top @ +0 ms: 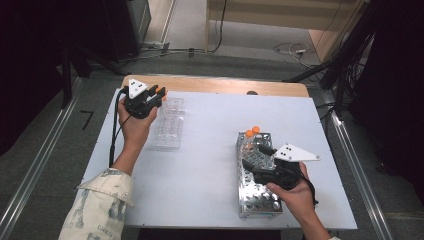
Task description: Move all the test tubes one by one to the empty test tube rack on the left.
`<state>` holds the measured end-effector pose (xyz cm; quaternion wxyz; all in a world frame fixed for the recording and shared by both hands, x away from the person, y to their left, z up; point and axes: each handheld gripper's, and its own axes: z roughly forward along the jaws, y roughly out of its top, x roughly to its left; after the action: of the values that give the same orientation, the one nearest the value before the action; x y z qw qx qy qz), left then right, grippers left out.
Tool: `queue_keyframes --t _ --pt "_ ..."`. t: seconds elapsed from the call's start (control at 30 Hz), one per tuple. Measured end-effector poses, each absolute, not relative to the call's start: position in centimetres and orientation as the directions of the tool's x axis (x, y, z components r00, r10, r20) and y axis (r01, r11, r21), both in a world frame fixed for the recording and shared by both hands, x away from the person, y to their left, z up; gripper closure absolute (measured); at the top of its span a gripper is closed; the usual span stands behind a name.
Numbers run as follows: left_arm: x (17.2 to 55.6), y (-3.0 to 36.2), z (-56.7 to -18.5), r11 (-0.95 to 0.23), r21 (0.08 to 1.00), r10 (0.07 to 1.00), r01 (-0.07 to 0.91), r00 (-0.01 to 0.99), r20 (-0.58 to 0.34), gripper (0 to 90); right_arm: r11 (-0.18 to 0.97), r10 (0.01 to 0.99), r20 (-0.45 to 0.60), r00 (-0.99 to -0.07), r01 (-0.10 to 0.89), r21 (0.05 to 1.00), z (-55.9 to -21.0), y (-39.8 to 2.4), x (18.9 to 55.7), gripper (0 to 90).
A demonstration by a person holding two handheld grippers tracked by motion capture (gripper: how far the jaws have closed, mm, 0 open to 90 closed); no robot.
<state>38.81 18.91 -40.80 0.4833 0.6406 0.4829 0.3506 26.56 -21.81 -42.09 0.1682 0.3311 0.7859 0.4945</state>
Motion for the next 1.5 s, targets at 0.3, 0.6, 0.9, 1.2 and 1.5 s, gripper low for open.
queue_keyframes --t 0.3,0.6,0.9,1.2,1.5 --pt "38.6 19.0 -42.8 -0.064 0.946 0.963 0.318 0.267 -0.024 70.5 0.292 0.685 0.063 -0.726 0.353 0.889 -42.1 -21.8 26.5 21.7" --pt "38.4 18.6 -43.7 -0.076 0.942 0.966 0.328 0.257 -0.011 70.4 0.294 0.685 0.063 -0.726 0.354 0.888 -42.1 -21.7 26.5 21.7" --pt "38.3 18.6 -43.6 -0.053 0.943 0.963 0.328 0.266 -0.038 59.2 0.291 0.689 0.063 -0.722 0.355 0.889 -42.2 -21.8 26.6 21.7" --pt "37.0 18.8 -43.1 0.029 0.941 0.960 0.336 0.254 -0.120 29.3 0.283 0.712 0.056 -0.700 0.360 0.889 -42.7 -22.3 27.3 21.9" --pt "34.5 18.9 -43.4 0.052 0.940 0.952 0.337 0.268 -0.149 26.9 0.264 0.756 0.044 -0.653 0.366 0.892 -43.4 -22.8 29.1 24.5"
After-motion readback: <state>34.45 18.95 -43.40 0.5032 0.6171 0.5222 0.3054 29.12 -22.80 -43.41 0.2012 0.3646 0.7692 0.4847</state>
